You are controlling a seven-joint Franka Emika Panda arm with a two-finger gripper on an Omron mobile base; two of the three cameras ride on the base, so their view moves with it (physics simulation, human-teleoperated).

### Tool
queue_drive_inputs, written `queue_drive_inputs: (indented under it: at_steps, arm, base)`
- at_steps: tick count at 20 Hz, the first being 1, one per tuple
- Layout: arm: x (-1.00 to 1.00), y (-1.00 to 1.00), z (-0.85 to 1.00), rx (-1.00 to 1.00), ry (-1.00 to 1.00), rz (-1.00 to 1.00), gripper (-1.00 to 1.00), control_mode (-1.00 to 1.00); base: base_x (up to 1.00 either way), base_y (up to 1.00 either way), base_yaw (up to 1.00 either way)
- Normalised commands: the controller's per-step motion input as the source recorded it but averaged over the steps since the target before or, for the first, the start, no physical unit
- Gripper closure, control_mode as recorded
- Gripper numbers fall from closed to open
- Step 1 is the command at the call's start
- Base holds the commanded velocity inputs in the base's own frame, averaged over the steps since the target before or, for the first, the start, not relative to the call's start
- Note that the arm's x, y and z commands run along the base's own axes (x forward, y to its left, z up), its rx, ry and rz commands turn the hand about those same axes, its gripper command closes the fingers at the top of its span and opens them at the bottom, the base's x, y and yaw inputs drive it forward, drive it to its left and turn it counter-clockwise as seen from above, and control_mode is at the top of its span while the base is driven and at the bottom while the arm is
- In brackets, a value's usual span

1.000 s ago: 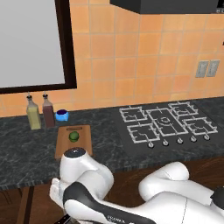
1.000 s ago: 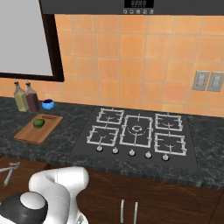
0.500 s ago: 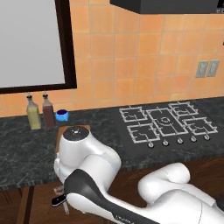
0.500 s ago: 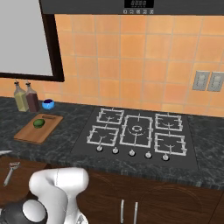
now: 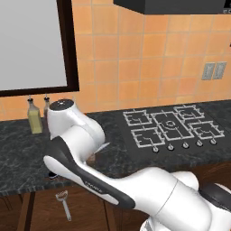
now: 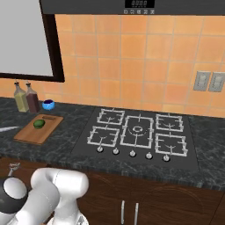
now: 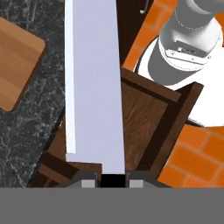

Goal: Place the appropriate cutting tool for cutting the avocado skin on the cutting board.

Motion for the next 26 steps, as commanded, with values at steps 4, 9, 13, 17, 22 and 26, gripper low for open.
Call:
queue_drive_inputs:
  at_steps: [4,9,13,17,22,26]
  arm:
    - [0.86,0.00,-0.07,0.00,0.00,0.00,1.00,-1.00]
    - [0.77,0.00,-0.25,0.00,0.00,0.00,1.00,-1.00]
    - [0.69,0.00,-0.45,0.00,-0.01,0.00,1.00,-1.00]
    - [0.63,0.00,-0.37,0.00,0.00,0.00,1.00,-1.00]
    - [0.59,0.00,-0.40,0.00,0.00,0.00,1.00,-1.00]
    - [0.43,-0.01,-0.47,0.00,0.00,0.00,1.00,-1.00]
  base:
    - [0.00,0.00,0.00]
    - [0.00,0.00,0.00]
    - [0.00,0.00,0.00]
    - [0.00,0.00,0.00]
    - [0.00,0.00,0.00]
    - [0.00,0.00,0.00]
